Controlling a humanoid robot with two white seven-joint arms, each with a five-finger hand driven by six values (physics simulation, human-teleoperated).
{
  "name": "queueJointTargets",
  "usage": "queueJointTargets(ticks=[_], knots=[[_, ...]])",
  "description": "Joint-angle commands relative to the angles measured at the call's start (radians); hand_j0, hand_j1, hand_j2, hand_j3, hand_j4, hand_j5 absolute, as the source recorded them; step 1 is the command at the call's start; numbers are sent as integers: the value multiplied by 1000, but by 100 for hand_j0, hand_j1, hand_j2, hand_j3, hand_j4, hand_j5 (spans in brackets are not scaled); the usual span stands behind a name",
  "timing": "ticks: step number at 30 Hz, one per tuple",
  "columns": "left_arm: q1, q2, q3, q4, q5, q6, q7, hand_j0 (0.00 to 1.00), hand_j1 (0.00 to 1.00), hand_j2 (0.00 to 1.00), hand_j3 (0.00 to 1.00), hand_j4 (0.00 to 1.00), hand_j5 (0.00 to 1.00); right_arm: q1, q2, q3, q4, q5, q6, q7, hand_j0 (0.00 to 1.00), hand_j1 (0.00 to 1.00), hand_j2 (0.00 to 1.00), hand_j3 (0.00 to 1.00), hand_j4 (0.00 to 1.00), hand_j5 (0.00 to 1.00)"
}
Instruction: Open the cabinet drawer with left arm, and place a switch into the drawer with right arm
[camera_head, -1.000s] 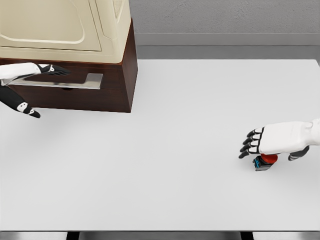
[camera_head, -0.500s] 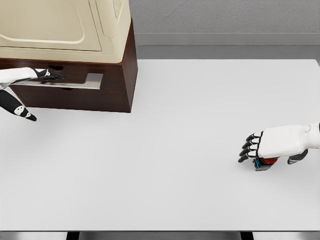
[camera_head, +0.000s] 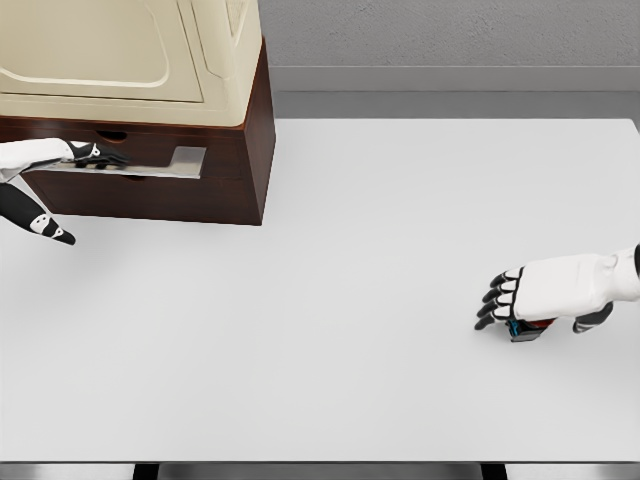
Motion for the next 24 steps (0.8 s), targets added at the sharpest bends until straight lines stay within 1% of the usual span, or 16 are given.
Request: queueJointTargets(ticks=[1,3,8,17,24], knots=[[0,0,-21,-6,-21,-6,-7,91,91,91,91,91,91,0,7,0,0,-4,2,0,100,100,100,100,100,100],[0,2,-26,-14,-21,-9,-7,87,87,87,87,87,87,0,7,0,0,-4,2,0,100,100,100,100,100,100],[2,3,-37,-23,-18,-11,-7,87,87,87,87,87,87,0,6,0,0,-4,2,0,100,100,100,100,100,100],[2,20,-40,-78,-15,-11,-10,88,88,88,88,88,88,1,2,0,0,-4,2,0,100,100,100,100,100,100],[2,34,-46,-106,-6,-11,-13,88,88,88,88,88,88,2,4,0,0,-4,2,0,100,100,100,100,100,100]])
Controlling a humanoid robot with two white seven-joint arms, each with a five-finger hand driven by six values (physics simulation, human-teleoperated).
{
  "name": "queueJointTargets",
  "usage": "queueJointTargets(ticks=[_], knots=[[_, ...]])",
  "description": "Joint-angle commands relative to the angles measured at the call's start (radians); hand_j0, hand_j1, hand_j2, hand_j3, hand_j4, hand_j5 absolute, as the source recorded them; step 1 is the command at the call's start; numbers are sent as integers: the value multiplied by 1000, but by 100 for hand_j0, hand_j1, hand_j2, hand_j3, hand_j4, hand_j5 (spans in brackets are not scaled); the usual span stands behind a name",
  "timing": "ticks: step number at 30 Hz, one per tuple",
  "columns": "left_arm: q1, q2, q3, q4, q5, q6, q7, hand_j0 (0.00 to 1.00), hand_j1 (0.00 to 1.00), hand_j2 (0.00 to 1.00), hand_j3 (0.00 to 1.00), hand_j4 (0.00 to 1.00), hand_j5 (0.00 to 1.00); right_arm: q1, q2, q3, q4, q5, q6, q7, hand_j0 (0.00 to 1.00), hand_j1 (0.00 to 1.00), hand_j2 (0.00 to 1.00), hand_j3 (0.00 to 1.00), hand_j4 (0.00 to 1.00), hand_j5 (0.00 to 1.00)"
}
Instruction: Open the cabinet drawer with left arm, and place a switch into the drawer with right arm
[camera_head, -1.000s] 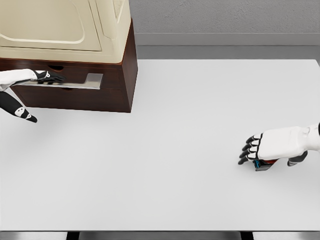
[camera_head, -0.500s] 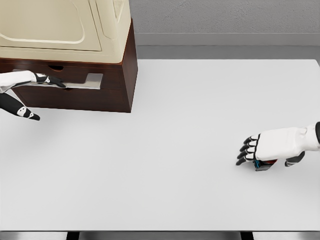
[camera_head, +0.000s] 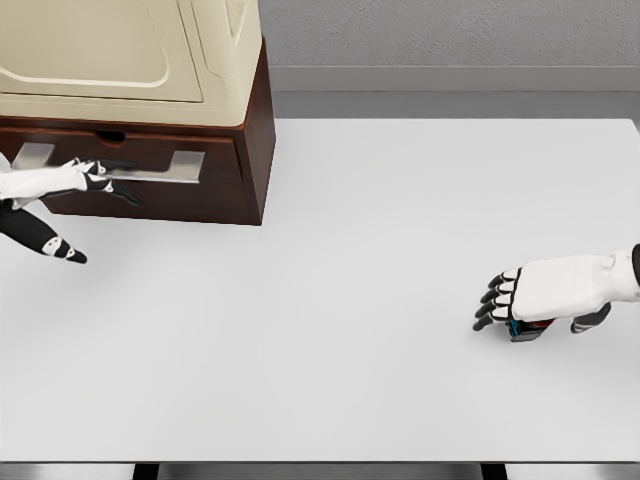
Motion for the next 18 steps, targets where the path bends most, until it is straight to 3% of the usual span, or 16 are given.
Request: queueJointTargets(ticks=[1,18], knots=[[0,4,-1,-17,48,-1,-12,88,88,88,88,88,88,0,-1,-1,0,-4,2,0,100,100,100,100,100,100],[0,44,-1,-49,53,-7,-16,88,88,88,88,88,88,3,-1,9,0,-4,2,0,100,100,100,100,100,100]])
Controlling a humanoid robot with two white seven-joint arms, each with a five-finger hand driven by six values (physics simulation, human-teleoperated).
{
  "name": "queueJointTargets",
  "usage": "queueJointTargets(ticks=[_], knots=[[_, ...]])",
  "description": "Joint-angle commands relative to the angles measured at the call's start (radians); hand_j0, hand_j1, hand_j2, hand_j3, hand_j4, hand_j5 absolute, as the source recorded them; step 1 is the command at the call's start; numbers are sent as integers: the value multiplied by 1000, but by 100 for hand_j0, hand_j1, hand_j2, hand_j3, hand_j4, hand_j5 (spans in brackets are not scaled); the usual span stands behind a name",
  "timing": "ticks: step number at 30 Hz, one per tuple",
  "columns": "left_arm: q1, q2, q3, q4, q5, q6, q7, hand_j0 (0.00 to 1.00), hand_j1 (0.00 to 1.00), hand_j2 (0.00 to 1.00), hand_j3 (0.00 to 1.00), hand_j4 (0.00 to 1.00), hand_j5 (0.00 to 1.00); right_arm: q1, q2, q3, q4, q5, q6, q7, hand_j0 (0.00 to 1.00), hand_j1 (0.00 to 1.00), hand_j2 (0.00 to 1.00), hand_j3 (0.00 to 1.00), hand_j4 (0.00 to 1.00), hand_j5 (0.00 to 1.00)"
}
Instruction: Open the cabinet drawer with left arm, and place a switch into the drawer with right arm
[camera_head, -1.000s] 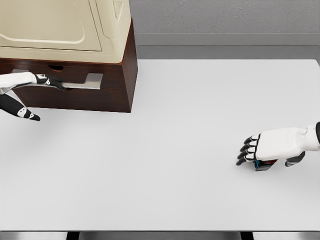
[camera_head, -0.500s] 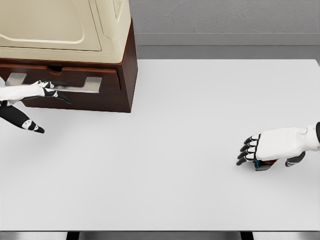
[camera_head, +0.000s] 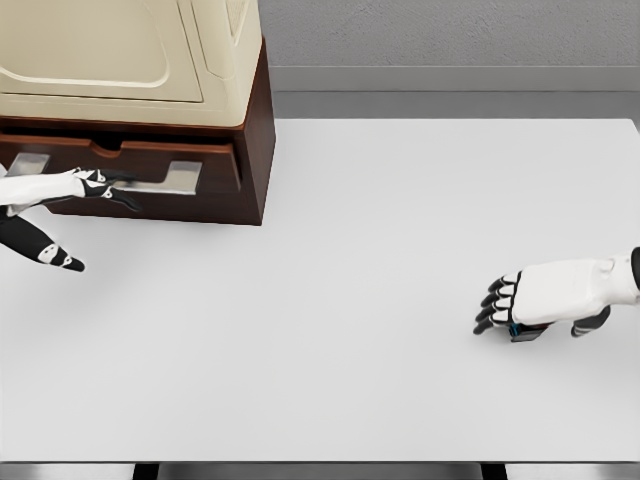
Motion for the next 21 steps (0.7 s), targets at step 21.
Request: queueJointTargets(ticks=[21], knots=[[6,77,-24,-33,29,-72,-48,89,89,89,89,89,89,0,-9,0,0,-4,2,0,100,100,100,100,100,100]])
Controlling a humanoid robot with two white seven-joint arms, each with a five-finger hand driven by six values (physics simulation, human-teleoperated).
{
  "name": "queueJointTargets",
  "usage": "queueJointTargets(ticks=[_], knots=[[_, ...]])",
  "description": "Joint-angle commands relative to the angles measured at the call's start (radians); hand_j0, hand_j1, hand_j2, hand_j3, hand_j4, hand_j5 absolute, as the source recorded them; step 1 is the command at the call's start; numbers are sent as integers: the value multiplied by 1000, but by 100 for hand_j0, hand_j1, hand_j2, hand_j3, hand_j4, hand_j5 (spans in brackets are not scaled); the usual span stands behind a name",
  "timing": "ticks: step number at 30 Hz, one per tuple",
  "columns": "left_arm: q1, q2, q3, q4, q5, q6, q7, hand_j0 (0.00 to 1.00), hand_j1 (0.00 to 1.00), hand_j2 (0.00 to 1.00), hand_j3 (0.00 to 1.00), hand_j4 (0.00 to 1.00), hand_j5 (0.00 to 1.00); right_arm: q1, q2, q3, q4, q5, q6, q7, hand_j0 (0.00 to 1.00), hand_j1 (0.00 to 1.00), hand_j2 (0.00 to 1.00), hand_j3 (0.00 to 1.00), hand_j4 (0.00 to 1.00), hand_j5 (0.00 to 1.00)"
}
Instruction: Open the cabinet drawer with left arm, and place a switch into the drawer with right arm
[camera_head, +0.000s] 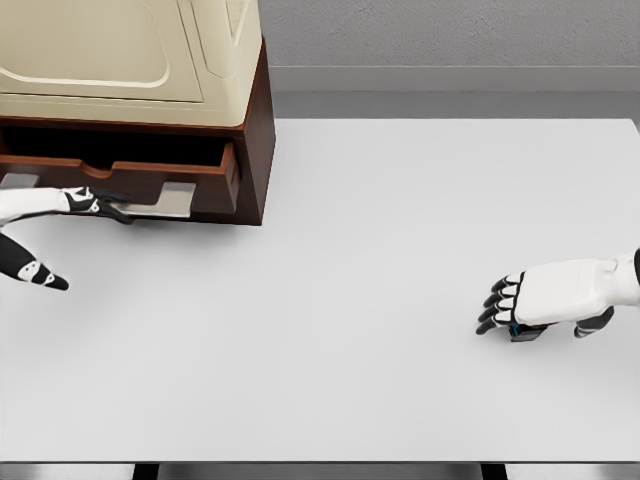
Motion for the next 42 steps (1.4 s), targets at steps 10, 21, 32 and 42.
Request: queueJointTargets(ticks=[10,21,32,42], knots=[[0,53,-31,-2,-17,-70,-26,89,89,89,89,89,89,0,-2,0,0,-4,2,0,97,97,97,97,97,97],[0,69,-33,-2,-6,-102,-39,89,89,89,89,89,89,0,-3,-2,0,-4,2,0,96,96,96,96,96,96],[-2,72,-28,0,14,-99,-39,89,89,89,89,89,89,0,-5,-2,0,-4,2,0,96,96,96,96,96,96],[-3,78,-17,0,17,-99,-39,90,90,90,90,90,90,2,-6,-2,0,-4,2,0,95,95,95,95,95,95]])
